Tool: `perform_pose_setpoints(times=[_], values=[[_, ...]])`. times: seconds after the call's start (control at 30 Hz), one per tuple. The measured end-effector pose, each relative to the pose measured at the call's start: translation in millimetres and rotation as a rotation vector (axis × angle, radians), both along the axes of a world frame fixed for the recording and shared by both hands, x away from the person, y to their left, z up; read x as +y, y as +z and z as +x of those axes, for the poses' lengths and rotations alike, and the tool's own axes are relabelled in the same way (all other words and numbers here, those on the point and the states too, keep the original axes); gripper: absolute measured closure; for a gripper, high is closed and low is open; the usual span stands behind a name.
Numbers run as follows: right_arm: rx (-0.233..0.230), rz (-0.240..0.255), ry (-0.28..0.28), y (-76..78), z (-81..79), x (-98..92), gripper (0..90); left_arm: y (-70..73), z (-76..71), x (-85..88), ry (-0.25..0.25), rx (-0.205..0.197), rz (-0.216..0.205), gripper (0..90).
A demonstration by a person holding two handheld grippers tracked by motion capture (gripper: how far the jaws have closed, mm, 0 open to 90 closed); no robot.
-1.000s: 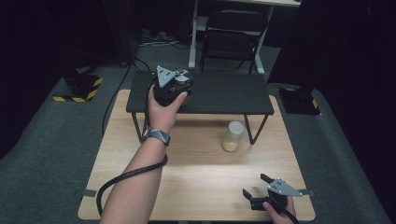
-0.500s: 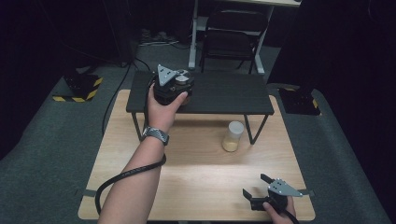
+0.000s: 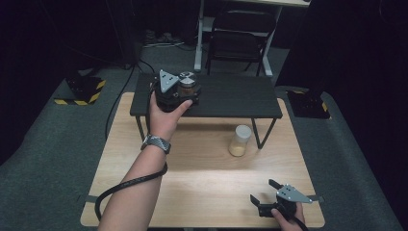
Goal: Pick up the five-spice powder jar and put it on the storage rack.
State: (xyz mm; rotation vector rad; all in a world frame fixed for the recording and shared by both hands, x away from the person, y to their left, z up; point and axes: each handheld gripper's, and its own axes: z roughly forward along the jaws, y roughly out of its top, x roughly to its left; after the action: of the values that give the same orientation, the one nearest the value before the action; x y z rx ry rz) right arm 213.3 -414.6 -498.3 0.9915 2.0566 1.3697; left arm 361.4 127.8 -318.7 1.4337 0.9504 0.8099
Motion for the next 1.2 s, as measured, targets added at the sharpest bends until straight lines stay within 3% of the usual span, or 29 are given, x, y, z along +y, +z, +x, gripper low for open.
perform_pose_setpoints(times=[0.2, 0.63, 1.2], values=[[0.000, -0.001, -0.003, 0.1, 0.0, 0.4, 0.2, -0.9, -11.2, 4.5, -0.010, -0.015, 0.019, 0.5], [-0.002, -0.008, -0.006, 0.5, -0.4, 1.6, 0.2, -16.9, -41.7, 18.2, -0.028, -0.043, 0.035, 0.5], [-0.005, -0.015, -0.004, 0.8, -0.6, 2.5, 0.3, -66.0, -86.2, 34.7, -0.073, -0.071, 0.029, 0.4]])
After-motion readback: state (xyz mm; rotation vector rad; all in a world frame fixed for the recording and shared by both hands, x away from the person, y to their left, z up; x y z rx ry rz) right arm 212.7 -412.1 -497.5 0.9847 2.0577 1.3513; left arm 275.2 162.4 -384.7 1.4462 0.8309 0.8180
